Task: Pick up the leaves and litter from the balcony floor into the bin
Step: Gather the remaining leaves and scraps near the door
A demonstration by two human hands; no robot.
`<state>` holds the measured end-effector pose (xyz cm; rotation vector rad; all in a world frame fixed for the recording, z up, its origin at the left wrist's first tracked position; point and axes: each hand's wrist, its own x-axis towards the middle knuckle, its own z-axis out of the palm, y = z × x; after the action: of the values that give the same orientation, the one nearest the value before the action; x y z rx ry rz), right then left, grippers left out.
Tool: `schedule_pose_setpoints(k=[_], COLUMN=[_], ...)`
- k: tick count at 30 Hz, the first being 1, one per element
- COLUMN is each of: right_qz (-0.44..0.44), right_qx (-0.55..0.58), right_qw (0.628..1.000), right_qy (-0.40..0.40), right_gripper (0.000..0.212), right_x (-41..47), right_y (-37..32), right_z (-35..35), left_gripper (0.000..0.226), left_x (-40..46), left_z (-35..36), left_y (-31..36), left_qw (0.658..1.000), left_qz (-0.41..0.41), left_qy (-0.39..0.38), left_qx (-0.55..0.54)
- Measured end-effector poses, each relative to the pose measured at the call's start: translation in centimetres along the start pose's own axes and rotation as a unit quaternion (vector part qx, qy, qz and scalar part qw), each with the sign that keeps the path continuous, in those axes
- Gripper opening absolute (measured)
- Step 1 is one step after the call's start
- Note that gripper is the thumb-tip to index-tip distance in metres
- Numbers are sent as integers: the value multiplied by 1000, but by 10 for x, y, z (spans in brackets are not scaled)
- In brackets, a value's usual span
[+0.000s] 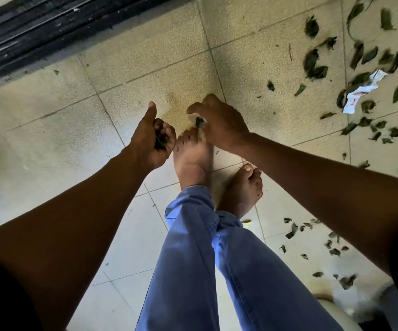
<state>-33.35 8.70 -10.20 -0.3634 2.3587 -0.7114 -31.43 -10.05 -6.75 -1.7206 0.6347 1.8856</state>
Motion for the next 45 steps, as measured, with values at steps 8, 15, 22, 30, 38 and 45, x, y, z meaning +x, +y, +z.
schedule_pose_setpoints(k=[8,15,22,30,38,45], right_qz=[-54,75,151,192,149,241], right_qx=[-93,11,286,173,199,-79], right_qw=[993,996,942,955,915,958], right_qy=[-56,49,92,143,318,133], right_gripper=[21,14,13,19,26,81], right_x=[21,14,-50,-78,-100,-77], right_y=[11,4,-97,-125,-41,149], right_z=[10,3,-49,-127,-169,-138], left_gripper=[58,56,56,75,53,58], left_x=[1,-5,-45,-102,-94,-33], left_z=[-23,-13,26,109,177,196], left_y=[6,3,-8,-31,-47,-60], left_qw=[995,993,995,988,971,968], left_qz=[-35,-7,23,46,16,-45], left_qy=[-34,-22,-30,-81,-82,-103], left_qx=[90,113,97,120,224,225])
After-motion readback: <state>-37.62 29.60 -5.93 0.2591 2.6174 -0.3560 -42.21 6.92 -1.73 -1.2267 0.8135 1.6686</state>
